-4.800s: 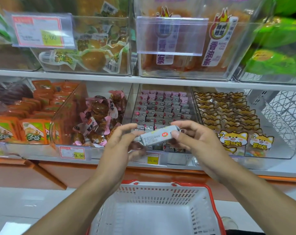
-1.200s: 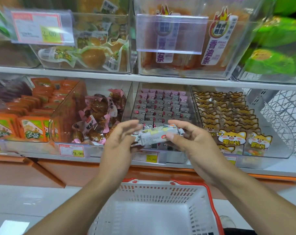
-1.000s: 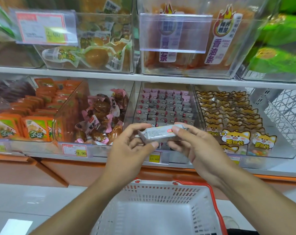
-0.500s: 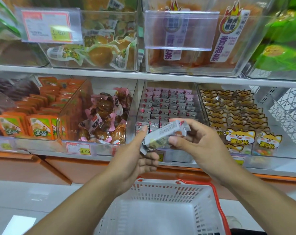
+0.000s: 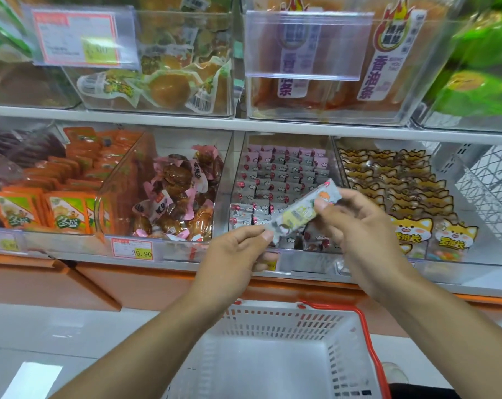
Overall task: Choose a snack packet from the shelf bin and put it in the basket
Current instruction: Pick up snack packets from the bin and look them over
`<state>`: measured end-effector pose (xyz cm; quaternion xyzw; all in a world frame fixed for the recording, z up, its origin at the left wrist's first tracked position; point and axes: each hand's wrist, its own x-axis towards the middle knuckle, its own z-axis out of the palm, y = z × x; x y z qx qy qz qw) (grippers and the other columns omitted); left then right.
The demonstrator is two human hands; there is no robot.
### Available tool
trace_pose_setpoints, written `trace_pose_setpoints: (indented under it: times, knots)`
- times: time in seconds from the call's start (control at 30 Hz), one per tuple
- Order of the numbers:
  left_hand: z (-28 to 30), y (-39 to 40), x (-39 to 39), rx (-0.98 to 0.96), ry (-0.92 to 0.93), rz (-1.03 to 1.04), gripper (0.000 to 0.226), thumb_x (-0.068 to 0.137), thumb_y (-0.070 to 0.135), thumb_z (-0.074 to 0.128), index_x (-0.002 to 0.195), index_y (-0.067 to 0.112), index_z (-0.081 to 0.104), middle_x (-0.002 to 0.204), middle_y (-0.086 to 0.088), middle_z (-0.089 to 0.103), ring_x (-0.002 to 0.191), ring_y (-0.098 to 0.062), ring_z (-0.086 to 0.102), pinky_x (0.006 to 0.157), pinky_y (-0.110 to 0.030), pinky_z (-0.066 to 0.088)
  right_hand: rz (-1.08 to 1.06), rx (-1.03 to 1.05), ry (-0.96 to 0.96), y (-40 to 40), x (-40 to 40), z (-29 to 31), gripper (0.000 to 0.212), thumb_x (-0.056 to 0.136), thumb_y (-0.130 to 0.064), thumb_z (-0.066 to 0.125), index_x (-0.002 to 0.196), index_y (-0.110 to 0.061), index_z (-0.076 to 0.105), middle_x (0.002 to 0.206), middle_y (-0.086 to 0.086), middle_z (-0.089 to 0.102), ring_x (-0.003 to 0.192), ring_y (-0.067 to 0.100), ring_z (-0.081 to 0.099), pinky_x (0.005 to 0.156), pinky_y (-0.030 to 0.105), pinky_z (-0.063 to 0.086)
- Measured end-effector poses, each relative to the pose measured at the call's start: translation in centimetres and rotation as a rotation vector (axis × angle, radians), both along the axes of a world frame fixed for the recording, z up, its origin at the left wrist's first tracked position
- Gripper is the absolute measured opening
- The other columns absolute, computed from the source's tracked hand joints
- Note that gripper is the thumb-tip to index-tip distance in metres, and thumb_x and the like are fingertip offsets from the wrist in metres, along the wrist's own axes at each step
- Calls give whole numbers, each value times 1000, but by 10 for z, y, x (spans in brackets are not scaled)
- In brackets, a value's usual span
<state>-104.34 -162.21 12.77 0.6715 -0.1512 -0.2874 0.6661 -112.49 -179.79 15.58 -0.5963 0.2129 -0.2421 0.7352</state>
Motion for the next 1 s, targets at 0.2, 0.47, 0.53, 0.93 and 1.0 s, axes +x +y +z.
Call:
trace_pose_setpoints:
  times: [0.2, 0.47, 0.53, 0.93, 1.0]
  knots:
    - [-14, 8, -9, 548, -950, -128, 47, 96, 48, 61, 141, 40, 51, 134, 32, 43, 91, 3, 59, 84, -27, 55, -94, -520, -40, -16, -3, 0, 29, 87, -18, 80, 101, -39, 65, 95, -16, 75, 82, 4, 70, 70, 15, 54]
    - [-20, 1, -20, 798, -1165, -421, 83, 98, 50, 51, 160, 39, -2, 167, 23, -13, 115, -15, 63, 78, -32, 49, -94, -835, -14, -15, -5, -5, 31, 88, -28, 78, 109, -43, 60, 93, -19, 66, 85, 7, 66, 71, 15, 51]
    - [-22, 0, -20, 846, -1177, -457, 84, 99, 51, 50, 159, 38, -7, 168, 20, -14, 118, -17, 62, 80, -35, 52, -57, -871, 1, -15, -6, -5, 30, 89, -27, 77, 110, -39, 61, 95, -19, 66, 88, 6, 66, 72, 15, 51]
    - [-28, 3, -19, 926, -1182, -362, 79, 99, 45, 54, 157, 34, 2, 170, 15, -7, 126, -19, 58, 92, -38, 50, 198, -1079, 199, -15, -2, -20, 26, 88, -31, 78, 108, -41, 65, 101, -22, 67, 94, 1, 63, 81, 20, 51]
    - [-27, 2, -19, 923, -1182, -362, 78, 99, 46, 54, 157, 33, 4, 170, 15, -8, 124, -19, 59, 90, -37, 50, 295, -1357, 358, -18, 1, -22, 22, 95, -38, 68, 117, -39, 69, 113, -19, 64, 108, 8, 55, 94, 31, 46]
